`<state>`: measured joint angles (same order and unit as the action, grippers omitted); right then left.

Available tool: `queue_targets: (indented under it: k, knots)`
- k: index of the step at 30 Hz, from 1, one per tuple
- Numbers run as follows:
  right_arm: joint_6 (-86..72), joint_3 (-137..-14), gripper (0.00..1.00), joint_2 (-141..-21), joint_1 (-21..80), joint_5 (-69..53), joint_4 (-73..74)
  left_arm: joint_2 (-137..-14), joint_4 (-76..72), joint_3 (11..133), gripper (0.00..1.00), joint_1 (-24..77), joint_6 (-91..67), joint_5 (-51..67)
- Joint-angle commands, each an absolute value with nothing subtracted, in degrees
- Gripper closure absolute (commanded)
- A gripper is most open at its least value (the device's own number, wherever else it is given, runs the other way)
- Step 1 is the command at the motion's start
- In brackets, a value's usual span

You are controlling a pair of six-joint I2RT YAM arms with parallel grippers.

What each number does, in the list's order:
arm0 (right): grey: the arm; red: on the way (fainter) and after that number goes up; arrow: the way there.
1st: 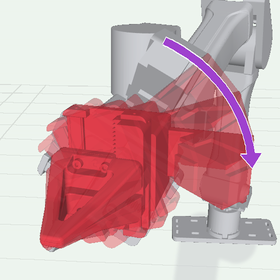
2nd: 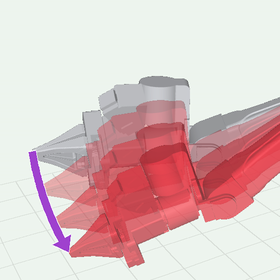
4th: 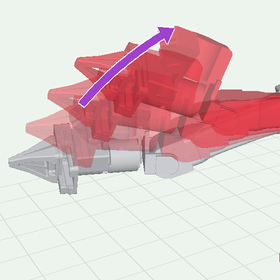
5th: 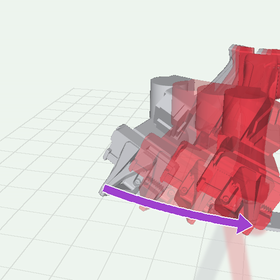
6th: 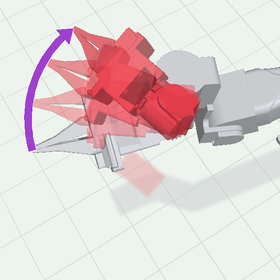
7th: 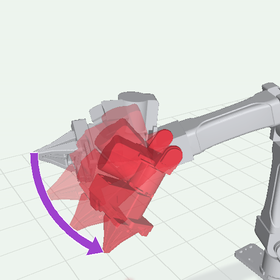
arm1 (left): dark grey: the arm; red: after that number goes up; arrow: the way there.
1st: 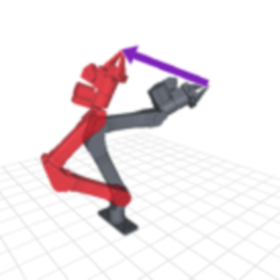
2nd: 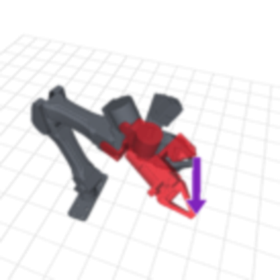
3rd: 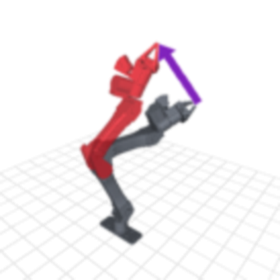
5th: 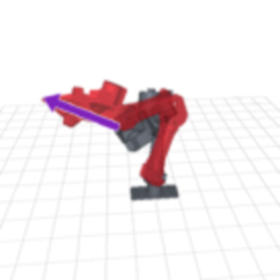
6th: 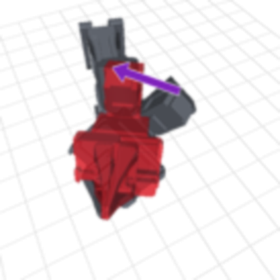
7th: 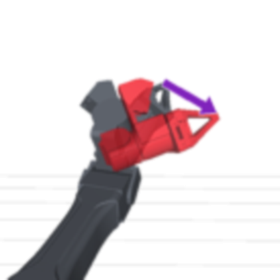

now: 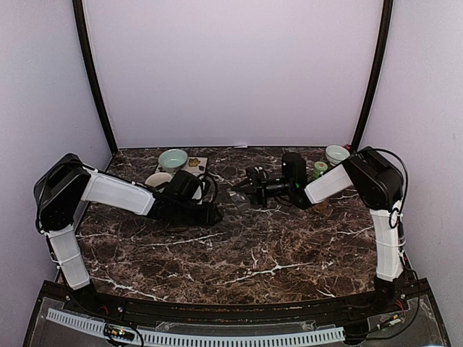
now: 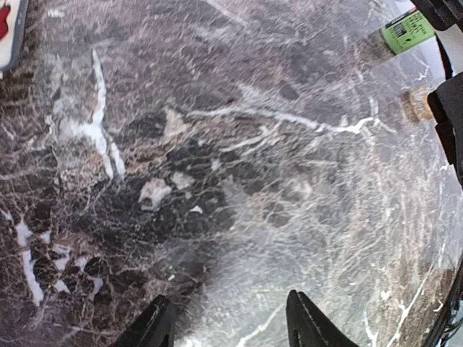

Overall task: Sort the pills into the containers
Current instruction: Pick up the pill container from the center of the board, then place the pill container at the center of the board.

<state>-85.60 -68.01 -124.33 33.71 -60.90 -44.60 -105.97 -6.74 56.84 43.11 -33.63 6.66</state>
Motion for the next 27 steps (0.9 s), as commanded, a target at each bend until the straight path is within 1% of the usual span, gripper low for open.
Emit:
queue_targets:
  k: [1, 13, 27]
  knots:
    - [-98.42, -66.97, 0.77, -123.65, 34.38, -61.96, -63.73, -100.94, -7.42, 56.31, 0.44, 43.0, -32.96, 6.69]
    - [-100.01, -66.91, 0.74, -123.03, 37.18, -60.71, -65.09, -96.74, -5.36, 59.3, 0.44, 42.9, -31.82, 4.09]
    - [-100.72, -67.79, 0.7, -123.84, 39.33, -59.11, -65.39, -92.53, -7.59, 58.05, 0.43, 42.83, -33.81, 5.48]
